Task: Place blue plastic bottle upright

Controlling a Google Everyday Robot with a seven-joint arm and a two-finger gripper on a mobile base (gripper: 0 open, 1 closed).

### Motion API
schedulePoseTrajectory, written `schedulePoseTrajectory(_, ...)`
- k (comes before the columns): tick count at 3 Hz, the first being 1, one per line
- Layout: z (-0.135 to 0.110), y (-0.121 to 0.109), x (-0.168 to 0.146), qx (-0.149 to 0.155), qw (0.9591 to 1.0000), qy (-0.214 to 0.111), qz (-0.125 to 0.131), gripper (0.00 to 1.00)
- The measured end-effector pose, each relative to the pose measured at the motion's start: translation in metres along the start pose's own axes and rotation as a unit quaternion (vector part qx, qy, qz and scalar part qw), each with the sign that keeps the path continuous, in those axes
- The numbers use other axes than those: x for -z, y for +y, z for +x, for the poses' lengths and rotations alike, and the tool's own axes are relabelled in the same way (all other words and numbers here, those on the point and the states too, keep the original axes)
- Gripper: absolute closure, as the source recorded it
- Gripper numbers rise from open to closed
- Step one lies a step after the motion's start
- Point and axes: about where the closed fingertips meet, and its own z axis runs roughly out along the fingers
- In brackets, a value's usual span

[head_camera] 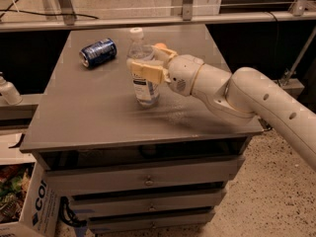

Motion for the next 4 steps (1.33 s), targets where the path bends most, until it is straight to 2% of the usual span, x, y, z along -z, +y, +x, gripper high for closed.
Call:
schedulePoseTrajectory(2,0.0,0.0,0.0,0.0,1.0,0.0,0.0,0.11)
schedulePoseTrajectory(3,0.008,-0.005,0.016,-0.003,0.9998,0.005,0.017,0.0)
schedulePoseTrajectory(4,0.013,-0.009,0.028,-0.004,0.9995,0.008,0.029,0.0)
